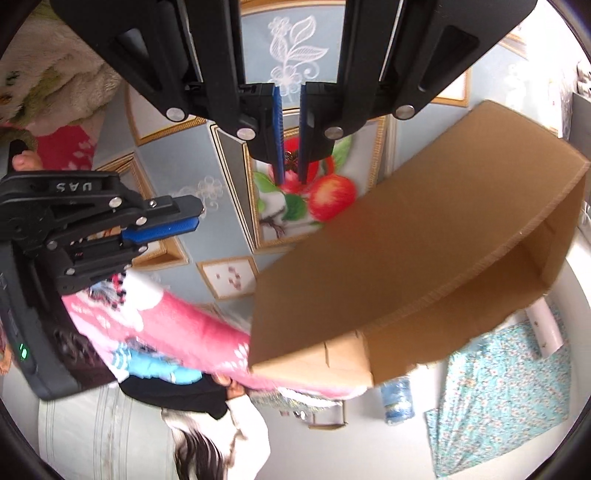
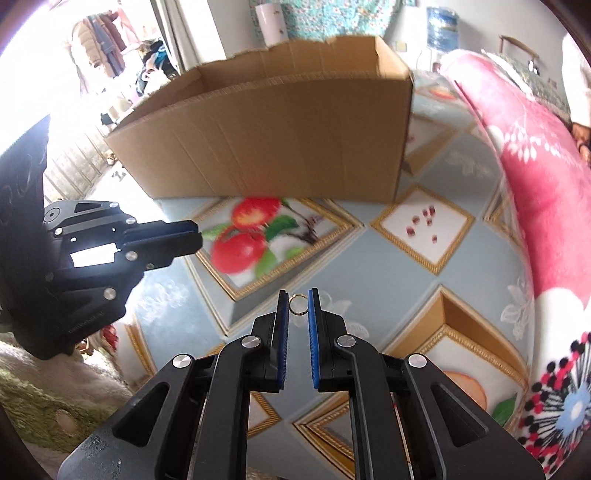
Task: Organize jewelry
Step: 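Carry the hoop earring with the right gripper over the box while the left gripper carries the butterfly, then open the right gripper over the box while the left gripper opens too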
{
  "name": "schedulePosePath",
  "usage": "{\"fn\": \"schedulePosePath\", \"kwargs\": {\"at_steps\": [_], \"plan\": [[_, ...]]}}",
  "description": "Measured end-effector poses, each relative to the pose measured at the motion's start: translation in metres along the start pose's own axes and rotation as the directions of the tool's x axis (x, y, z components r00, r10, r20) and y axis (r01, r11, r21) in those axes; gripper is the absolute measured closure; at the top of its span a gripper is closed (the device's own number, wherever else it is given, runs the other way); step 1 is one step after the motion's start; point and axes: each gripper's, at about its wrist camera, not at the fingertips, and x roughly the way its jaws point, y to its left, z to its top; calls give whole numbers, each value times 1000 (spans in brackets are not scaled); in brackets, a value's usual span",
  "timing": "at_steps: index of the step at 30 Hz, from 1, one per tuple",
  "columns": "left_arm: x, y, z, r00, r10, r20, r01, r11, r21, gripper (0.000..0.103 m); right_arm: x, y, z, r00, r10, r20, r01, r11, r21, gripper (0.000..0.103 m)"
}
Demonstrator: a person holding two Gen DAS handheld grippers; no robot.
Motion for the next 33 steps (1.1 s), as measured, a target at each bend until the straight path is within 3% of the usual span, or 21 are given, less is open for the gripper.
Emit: {"fn": "schedulePosePath", "kwargs": {"at_steps": [6,11,14,18,22,24,29,33], "plan": [[-53,16,26,989,19,150,-15,999,-28,97,-33,23,28,993,1,119,10,995,-98,95],[-88,38,52,962,51,268,-36,998,-58,97,-62,29,70,964,22,263,22,986,-165,95],[-91,57,62,957,62,282,-34,994,-104,97,-71,29,91,948,54,315,5,983,-184,95],[-71,90,71,970,63,237,-13,979,-204,97,-60,26,117,941,49,335,17,981,-192,95],[-41,121,73,992,-20,122,57,948,-312,97,-33,10,137,965,92,244,-57,987,-147,95],[-27,133,69,995,-69,74,91,929,-359,97,-19,5,141,974,101,202,-76,988,-132,95],[2,158,66,978,-207,-4,182,868,-462,97,6,-4,150,987,121,105,-110,989,-99,95],[13,168,61,975,-210,-68,151,859,-489,96,11,-10,156,990,111,85,-104,991,-83,91]]}}
